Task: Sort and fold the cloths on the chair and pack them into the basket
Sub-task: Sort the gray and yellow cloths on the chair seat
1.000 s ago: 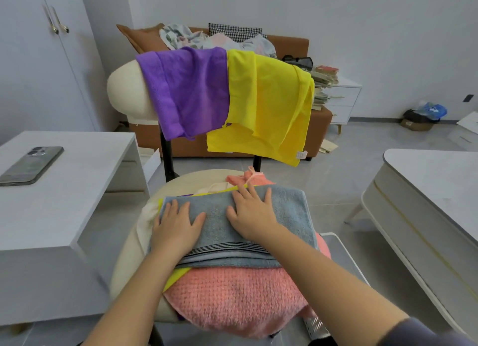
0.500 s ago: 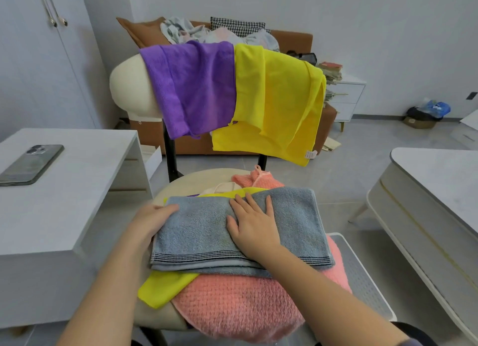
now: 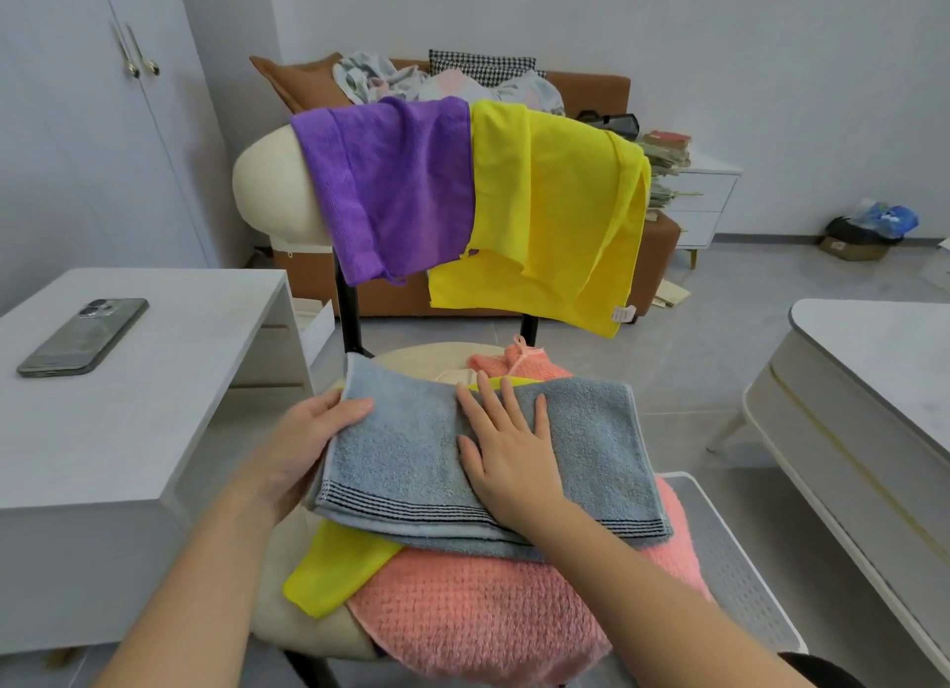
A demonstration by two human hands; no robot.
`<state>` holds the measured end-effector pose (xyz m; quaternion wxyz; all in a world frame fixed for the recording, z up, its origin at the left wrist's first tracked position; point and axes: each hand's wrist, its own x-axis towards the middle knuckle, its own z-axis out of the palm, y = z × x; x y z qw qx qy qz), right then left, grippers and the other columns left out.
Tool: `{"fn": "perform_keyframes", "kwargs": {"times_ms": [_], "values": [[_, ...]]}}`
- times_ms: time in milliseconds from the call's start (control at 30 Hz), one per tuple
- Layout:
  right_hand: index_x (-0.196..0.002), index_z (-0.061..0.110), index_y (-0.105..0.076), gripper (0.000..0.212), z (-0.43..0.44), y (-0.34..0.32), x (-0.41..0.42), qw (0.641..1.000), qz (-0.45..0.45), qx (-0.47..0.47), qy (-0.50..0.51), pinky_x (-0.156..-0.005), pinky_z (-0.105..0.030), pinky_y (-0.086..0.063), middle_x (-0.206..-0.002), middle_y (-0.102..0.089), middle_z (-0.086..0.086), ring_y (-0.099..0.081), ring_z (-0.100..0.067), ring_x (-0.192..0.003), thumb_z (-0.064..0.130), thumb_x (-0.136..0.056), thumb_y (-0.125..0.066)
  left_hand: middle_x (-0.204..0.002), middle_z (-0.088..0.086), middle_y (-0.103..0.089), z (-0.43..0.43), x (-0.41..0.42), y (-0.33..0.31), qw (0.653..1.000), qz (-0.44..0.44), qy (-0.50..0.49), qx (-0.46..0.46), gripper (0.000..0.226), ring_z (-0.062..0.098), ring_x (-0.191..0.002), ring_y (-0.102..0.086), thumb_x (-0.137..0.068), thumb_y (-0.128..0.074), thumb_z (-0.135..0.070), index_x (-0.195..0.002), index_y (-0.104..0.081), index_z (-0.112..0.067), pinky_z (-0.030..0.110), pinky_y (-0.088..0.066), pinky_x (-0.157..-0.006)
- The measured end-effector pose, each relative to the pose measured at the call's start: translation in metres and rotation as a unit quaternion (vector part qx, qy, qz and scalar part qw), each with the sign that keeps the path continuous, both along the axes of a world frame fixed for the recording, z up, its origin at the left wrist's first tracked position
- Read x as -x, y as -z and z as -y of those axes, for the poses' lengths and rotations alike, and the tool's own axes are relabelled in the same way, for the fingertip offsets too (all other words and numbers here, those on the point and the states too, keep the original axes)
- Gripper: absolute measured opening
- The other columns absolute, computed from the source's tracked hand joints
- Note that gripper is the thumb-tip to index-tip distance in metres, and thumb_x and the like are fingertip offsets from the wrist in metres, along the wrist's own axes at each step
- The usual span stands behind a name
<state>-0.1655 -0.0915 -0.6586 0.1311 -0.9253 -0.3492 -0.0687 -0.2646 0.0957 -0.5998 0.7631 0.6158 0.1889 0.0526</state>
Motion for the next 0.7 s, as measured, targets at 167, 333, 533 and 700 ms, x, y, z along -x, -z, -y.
{"fn": "perform_keyframes", "kwargs": {"times_ms": [167,333,533,700], "values": [[-0.149,0.024,-0.029,0.068,0.004,0.001,-0.002,0.999,0.019,0.015,-0.023,-0.112,-0.06,0.001,-0.156,-0.026,0.001,-0.016,-0.026,-0.146,0.052,-0.09,-0.009,-0.082,0.013,-0.067,0.037,-0.01,-0.009,0.994,0.089,0.046,0.031,0.025,0.023,-0.073,-0.063,-0.075,-0.069,-0.019,-0.091,-0.061,-0.002,0.028,-0.053,-0.062],[-0.146,0.024,-0.029,0.068,0.004,-0.001,-0.004,0.997,0.029,0.07,-0.03,-0.104,-0.07,-0.024,-0.149,-0.041,-0.004,-0.036,-0.034,-0.137,0.057,-0.087,-0.026,-0.075,0.002,-0.067,0.067,-0.028,0.007,0.986,0.139,0.001,-0.088,0.02,0.018,-0.075,-0.058,-0.09,-0.054,-0.02,-0.078,-0.069,-0.014,0.03,-0.044,-0.07],[-0.129,0.039,-0.048,0.035,0.016,-0.001,-0.001,0.979,-0.053,-0.168,-0.099,-0.115,-0.032,-0.014,-0.133,-0.052,0.017,-0.041,0.0,-0.128,0.036,-0.095,-0.043,-0.123,-0.014,-0.06,0.072,-0.037,0.026,0.956,0.16,-0.023,-0.244,0.031,-0.002,-0.118,-0.051,-0.086,-0.045,-0.026,-0.113,-0.06,-0.03,0.017,-0.039,-0.099],[-0.067,0.024,-0.058,0.038,0.032,-0.035,0.001,0.829,-0.372,-0.416,-0.033,-0.072,-0.021,-0.044,-0.072,-0.062,0.017,-0.054,0.003,-0.071,0.009,-0.097,-0.04,-0.142,-0.015,-0.039,0.089,-0.046,0.035,0.938,0.144,-0.055,-0.312,0.03,-0.004,-0.138,-0.025,-0.1,-0.041,-0.017,-0.125,-0.05,-0.03,0.006,-0.016,-0.109]]}}
